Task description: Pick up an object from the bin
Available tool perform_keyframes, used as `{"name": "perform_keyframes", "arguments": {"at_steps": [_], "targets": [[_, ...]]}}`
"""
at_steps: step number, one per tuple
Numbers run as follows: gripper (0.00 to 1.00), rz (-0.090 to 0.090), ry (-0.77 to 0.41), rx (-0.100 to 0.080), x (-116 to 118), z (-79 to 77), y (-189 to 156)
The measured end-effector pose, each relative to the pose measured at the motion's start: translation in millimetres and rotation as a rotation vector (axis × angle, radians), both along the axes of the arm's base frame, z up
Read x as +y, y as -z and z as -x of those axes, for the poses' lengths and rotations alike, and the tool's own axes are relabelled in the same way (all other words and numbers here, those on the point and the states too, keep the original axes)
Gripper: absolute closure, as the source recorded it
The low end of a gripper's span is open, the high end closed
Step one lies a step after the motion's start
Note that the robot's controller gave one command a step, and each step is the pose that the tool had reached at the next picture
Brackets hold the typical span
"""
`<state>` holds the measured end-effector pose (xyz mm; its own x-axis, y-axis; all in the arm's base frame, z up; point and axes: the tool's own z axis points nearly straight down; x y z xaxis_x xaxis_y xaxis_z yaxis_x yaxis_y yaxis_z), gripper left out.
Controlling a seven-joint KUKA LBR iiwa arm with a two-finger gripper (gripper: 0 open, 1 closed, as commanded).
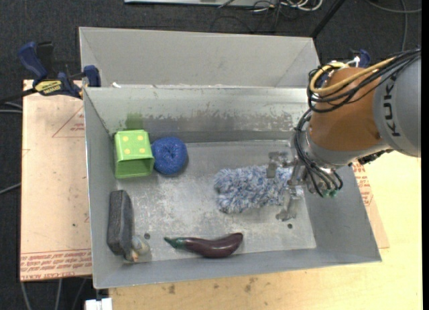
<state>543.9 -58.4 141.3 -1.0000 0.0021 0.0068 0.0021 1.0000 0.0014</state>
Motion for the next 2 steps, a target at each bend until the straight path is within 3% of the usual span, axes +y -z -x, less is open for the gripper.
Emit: {"name": "perform_keyframes", "arguments": {"at_steps": [1,2], "targets": [[0.0,0.001,-0.002,-0.007,0,-1.9,-4],[1.0,0.001,0.132,-0.005,28,-41.9,57]]}}
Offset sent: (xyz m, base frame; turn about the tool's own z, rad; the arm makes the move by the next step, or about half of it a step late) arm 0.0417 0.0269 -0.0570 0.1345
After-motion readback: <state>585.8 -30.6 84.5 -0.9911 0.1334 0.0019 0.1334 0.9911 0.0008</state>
